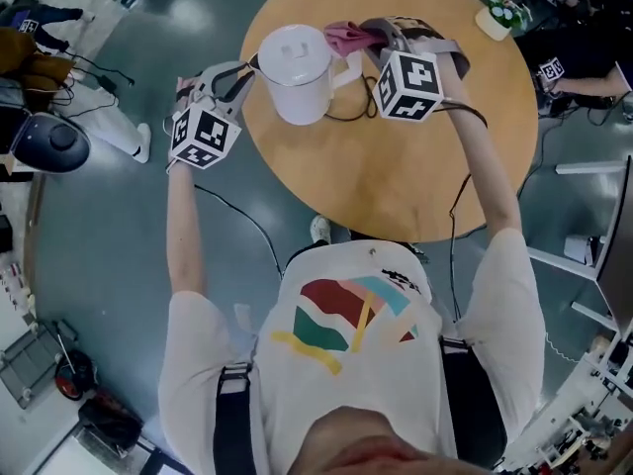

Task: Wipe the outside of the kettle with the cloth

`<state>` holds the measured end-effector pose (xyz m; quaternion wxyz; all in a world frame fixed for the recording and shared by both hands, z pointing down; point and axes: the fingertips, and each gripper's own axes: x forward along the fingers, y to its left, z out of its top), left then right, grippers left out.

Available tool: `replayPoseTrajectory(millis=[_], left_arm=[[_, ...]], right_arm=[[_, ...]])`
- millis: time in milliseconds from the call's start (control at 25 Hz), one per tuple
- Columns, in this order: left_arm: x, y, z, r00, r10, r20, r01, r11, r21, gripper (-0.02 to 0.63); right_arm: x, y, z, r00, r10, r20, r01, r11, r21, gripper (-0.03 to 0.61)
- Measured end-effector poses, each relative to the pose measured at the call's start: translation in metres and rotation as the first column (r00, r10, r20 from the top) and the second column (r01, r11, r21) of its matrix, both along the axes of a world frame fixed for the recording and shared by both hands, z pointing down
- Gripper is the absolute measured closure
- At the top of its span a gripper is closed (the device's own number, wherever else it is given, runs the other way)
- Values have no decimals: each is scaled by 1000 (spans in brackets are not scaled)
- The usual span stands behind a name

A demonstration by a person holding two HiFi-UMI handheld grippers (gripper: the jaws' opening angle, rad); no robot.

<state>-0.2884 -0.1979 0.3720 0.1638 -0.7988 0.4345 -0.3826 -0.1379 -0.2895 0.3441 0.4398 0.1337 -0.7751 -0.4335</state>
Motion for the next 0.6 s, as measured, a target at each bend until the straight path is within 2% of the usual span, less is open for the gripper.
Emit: replayPoseTrajectory(millis=[80, 160, 200, 280, 360, 440, 520, 560, 600], left_arm=[[-6, -1, -5, 996, -57, -67, 57, 998, 0, 534], [-8, 1, -20, 973, -106, -207, 116, 993, 34, 534], [-7, 2, -33, 951, -113, -288, 135, 989, 58, 534], [2, 1, -60, 901, -102, -422, 161, 981, 107, 534], [15, -4, -84, 857, -81, -510, 177, 974, 144, 534], [31, -12, -99, 826, -61, -561, 186, 968, 170, 549], [50, -23, -103, 821, -45, -570, 182, 966, 185, 554], [60, -28, -102, 831, -40, -555, 172, 967, 187, 554], [71, -31, -98, 846, -34, -531, 157, 970, 187, 554]], right_arm=[[0, -5, 8, 1000, -5, -13, 6, 1000, 20, 534], [1, -5, 11, 1000, -6, 12, 6, 1000, 20, 534], [2, -4, 9, 999, 2, 54, -2, 1000, 2, 534], [1, -4, -8, 977, 43, 209, -25, 996, -89, 534], [-1, -4, -31, 906, 122, 404, -23, 970, -240, 534], [-4, -2, -51, 806, 201, 557, 39, 920, -390, 534], [-8, 3, -66, 709, 264, 654, 147, 852, -503, 534], [-10, 6, -71, 672, 293, 680, 197, 815, -545, 534], [-12, 9, -73, 652, 313, 691, 228, 787, -573, 534]])
